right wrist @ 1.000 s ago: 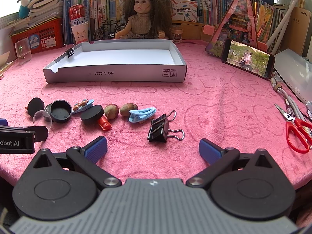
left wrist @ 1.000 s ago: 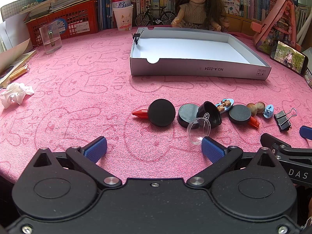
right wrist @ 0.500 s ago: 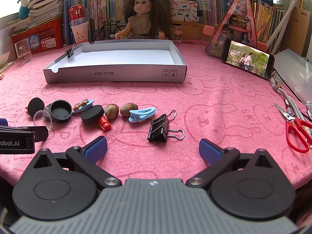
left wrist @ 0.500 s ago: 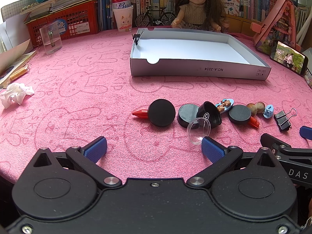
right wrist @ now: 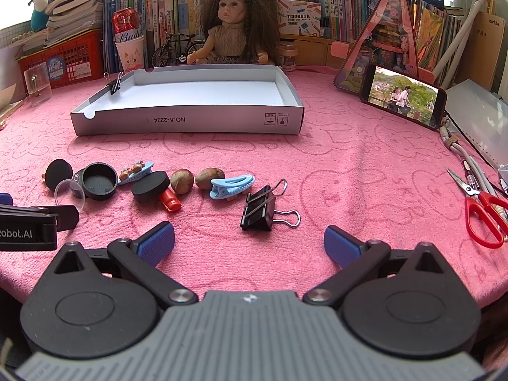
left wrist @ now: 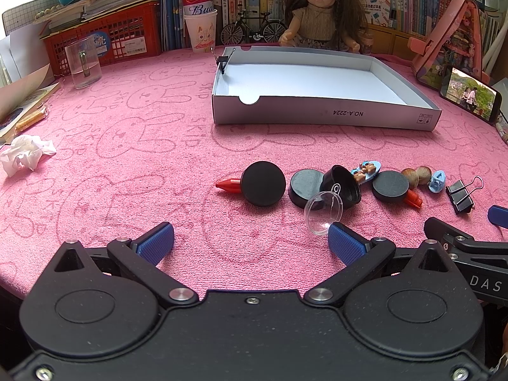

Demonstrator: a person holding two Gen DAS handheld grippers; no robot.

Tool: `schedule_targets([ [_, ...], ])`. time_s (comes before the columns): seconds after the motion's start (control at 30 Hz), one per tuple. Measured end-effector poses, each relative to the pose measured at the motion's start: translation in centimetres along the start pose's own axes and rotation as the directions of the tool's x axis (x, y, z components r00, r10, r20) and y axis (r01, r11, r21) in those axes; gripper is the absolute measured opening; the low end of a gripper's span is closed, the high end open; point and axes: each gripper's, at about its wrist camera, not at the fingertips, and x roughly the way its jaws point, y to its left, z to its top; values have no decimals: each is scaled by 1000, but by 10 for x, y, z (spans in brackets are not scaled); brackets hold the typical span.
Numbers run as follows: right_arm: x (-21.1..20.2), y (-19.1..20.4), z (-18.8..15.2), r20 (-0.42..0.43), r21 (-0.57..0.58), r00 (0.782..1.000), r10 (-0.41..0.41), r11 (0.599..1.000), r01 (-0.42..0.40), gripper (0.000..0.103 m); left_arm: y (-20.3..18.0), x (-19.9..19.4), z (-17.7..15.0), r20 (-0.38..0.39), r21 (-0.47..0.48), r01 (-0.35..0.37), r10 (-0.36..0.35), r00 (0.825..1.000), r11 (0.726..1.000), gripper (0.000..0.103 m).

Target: Organize rigid objects

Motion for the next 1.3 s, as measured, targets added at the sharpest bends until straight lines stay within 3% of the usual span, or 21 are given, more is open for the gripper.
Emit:
schedule_targets([
  [0.37,0,-1,0,3,4,1000,3,1000,-3,103,1,-6,3,16,5,5,-5,1000,1000,103],
  [0.77,-1,-7,-10,81,-2,997,22,1000,-22,103,7,-5,-6,83,3,9,-9,997,1000,102],
  [0.87,-4,-11,-11,107,16,994,24,1000,-26,103,9,-11,-9,103,3,24,-24,994,1000,88],
  [0.93,-11,-15,-13,148,20,989,13,1000,-16,102,10,-15,-12,121,11,39,-40,992,999,73],
  [1.1,-16,-19,-10,197,-18,980,-2,1000,5,96,8,-24,-16,138,23,116,-118,983,993,53],
  [1.2,-13,-19,-10,192,-31,981,8,1000,-2,86,3,-26,-16,136,31,171,-174,975,985,53],
  [1.3,-11,-18,-12,191,-30,982,1,1000,5,72,-5,-25,-17,137,50,168,-173,975,985,53],
])
